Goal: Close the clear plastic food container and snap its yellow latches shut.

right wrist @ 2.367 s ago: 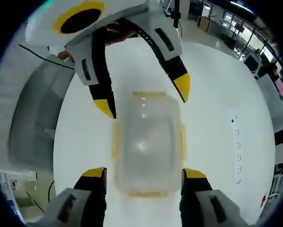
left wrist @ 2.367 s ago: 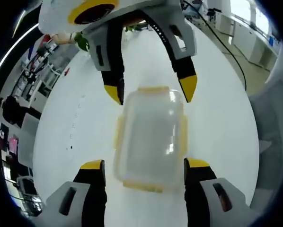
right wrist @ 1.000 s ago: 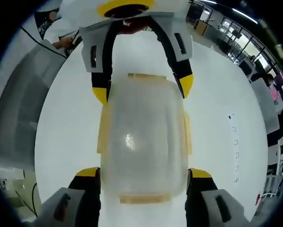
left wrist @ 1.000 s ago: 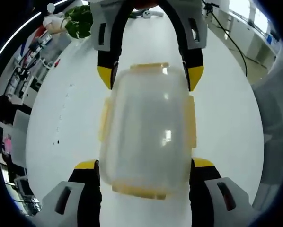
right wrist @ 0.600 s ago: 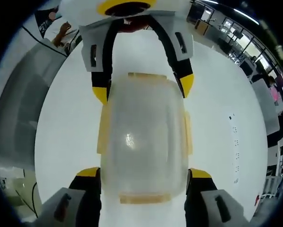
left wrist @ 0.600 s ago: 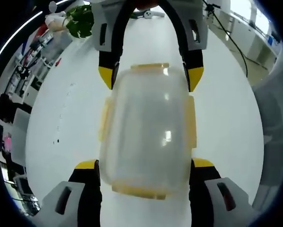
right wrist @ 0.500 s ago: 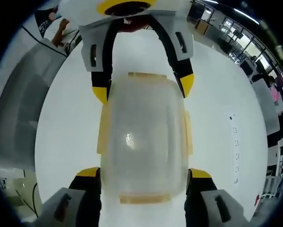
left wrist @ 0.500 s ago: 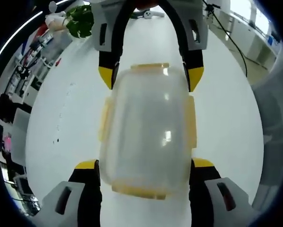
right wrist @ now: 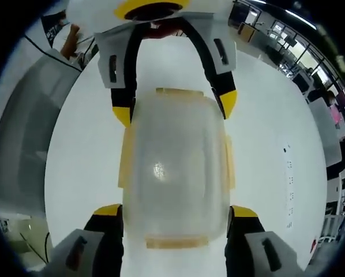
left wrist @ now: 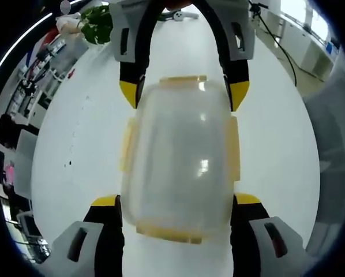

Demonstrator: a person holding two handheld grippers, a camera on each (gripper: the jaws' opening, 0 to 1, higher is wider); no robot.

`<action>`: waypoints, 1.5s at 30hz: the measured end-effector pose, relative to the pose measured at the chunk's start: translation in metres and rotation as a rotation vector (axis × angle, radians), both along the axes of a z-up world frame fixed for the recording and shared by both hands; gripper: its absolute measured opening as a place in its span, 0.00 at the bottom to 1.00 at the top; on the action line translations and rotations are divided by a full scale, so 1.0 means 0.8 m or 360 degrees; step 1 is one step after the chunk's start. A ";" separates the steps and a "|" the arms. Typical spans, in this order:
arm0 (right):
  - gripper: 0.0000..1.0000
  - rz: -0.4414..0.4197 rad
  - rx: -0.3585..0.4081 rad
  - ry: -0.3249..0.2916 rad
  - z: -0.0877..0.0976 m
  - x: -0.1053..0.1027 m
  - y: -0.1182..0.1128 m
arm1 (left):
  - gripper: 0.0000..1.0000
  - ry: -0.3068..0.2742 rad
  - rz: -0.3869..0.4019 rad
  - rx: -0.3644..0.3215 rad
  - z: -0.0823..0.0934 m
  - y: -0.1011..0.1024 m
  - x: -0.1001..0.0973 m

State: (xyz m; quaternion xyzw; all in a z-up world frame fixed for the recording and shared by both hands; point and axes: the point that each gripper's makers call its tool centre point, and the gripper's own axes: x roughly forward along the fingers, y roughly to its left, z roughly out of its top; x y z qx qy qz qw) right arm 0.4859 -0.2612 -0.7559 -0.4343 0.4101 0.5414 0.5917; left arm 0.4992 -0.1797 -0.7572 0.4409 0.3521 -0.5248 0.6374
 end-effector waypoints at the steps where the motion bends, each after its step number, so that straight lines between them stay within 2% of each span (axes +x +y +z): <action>1: 0.72 0.0001 0.0000 0.0000 0.000 0.000 0.001 | 0.74 0.0000 0.0003 -0.0001 0.000 0.002 -0.001; 22: 0.72 0.0024 -0.0029 0.0003 -0.001 -0.016 0.053 | 0.74 -0.0009 0.0042 0.0015 -0.001 0.054 -0.018; 38: 0.72 0.0031 -0.0040 0.0000 -0.001 -0.014 0.088 | 0.74 -0.0010 0.0052 0.0019 -0.002 0.089 -0.016; 45: 0.72 0.0040 -0.0035 -0.0002 -0.001 -0.007 0.091 | 0.74 -0.0010 0.0064 0.0009 -0.002 0.093 -0.009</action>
